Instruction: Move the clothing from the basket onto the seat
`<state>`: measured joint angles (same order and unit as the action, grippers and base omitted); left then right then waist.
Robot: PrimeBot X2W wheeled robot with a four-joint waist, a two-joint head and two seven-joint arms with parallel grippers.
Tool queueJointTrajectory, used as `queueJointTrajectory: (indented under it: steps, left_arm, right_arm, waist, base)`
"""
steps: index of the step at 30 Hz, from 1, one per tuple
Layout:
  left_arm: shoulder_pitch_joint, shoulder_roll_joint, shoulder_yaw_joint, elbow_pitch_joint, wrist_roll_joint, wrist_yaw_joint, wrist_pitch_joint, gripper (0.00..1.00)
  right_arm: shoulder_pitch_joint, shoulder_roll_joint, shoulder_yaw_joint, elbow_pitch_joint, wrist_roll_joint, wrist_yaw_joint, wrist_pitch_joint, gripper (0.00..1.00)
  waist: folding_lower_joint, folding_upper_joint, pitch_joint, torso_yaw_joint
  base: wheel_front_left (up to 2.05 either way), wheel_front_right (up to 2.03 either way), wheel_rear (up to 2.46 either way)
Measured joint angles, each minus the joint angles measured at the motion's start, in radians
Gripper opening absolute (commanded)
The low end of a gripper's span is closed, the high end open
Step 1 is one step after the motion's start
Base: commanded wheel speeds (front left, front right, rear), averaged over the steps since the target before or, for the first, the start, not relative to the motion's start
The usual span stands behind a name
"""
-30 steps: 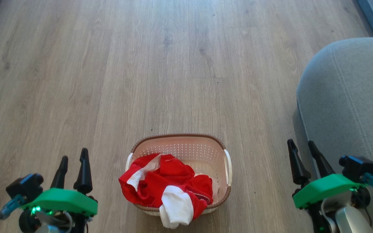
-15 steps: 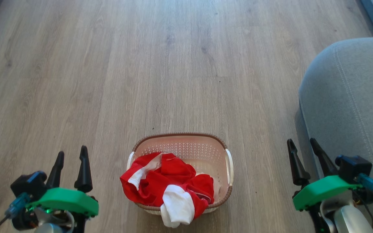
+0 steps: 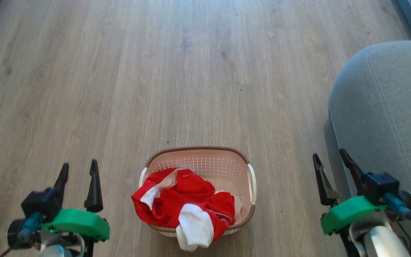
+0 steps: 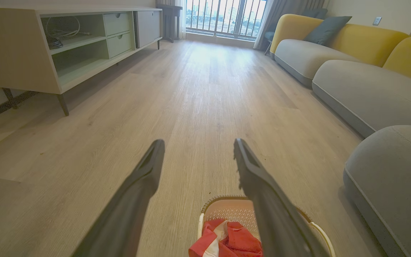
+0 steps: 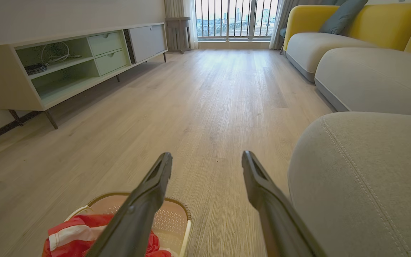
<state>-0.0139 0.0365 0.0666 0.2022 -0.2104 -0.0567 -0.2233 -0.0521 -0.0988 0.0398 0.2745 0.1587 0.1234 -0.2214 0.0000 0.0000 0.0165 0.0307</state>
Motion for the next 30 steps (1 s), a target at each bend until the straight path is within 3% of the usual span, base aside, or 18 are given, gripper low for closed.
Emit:
queueJointTrajectory:
  steps: [10, 30]
  left_arm:
    - [0.001, 0.000, 0.002, -0.009, 0.112, 0.007, -0.025, 1.00]
    - [-0.006, 0.001, 0.003, -0.019, 0.113, 0.008, -0.026, 1.00]
  right_arm:
    - [0.000, 0.000, 0.003, -0.010, -0.118, 0.000, -0.030, 1.00]
    - [-0.015, 0.002, -0.005, -0.015, -0.079, 0.000, -0.031, 1.00]
  waist:
    - [0.0000, 0.0000, 0.002, -0.004]
    - [0.0000, 0.0000, 0.062, -0.007]
  base:
    - [0.00, 0.00, 0.00]
    - [0.00, 0.00, 0.00]
